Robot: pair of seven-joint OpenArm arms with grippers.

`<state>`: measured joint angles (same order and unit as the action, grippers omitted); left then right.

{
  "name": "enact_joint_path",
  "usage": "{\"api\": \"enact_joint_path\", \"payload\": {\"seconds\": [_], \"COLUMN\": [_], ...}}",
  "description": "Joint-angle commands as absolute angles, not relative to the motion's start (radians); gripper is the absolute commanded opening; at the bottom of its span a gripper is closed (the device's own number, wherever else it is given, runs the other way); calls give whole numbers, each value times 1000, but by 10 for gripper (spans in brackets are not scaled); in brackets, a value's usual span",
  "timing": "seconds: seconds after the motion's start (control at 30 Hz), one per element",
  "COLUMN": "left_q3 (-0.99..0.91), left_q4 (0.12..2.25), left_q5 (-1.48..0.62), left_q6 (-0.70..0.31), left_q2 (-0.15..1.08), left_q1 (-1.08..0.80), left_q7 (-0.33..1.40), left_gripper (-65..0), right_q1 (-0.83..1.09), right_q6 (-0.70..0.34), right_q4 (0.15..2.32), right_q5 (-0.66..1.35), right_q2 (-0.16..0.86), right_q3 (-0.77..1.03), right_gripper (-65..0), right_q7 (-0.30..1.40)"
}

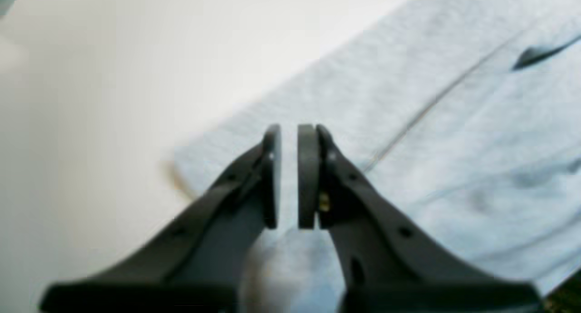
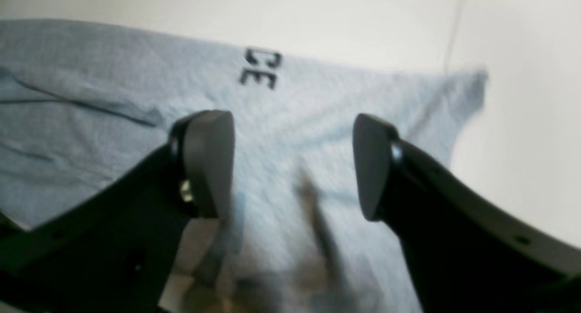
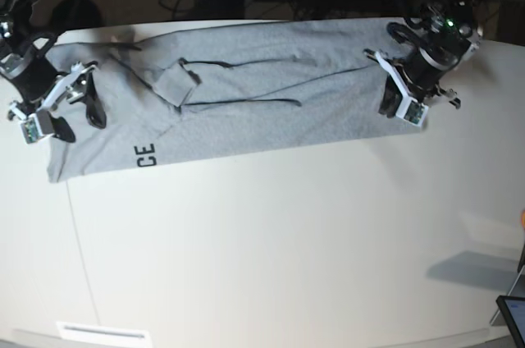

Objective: Fold the T-shirt properly
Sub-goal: 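Lower both grippers onto the strip's two ends and pinch the fabric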

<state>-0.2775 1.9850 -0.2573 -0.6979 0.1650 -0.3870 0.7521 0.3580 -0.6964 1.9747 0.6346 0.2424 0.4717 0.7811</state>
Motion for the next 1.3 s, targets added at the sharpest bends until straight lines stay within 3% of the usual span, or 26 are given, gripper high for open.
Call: {"api": "enact_joint_path", "payload": {"seconds": [0.0, 0.17, 0.27, 0.37, 0.6, 0.77, 1.27], "left_q3": [-285, -285, -283, -282, -272, -269, -271], "left_q4": [2002, 2000, 1998, 1994, 1985, 1862, 1643], "left_q5": [-263, -251, -251, -251, -251, -249, -15], "left_q6": [-698, -698, -698, -698, -698, -698, -697], "left_q2": [142, 53, 30, 35, 28, 18, 36], "left_q1": [-398, -450, -453, -464, -544, -545, -320], "left_q7": [650, 424, 387, 384, 384, 384, 389], "left_gripper": [-591, -650, -650, -650, -650, -650, -650], "right_q1": [371, 401, 395, 394, 372, 309, 177], "right_q6": [-698, -698, -698, -698, -698, -698, -698], "right_q4": [1991, 1985, 1982, 1980, 1926, 1807, 1589], "right_q5": [587, 166, -77, -189, -193, -193, -194], "right_q2": [257, 162, 71, 25, -36, -42, -13], "right_q3": [444, 371, 371, 369, 414, 424, 421], "right_gripper": [-309, -392, -530, -644, -650, -650, -650], "right_q7": [720, 542, 430, 377, 380, 450, 463]}}
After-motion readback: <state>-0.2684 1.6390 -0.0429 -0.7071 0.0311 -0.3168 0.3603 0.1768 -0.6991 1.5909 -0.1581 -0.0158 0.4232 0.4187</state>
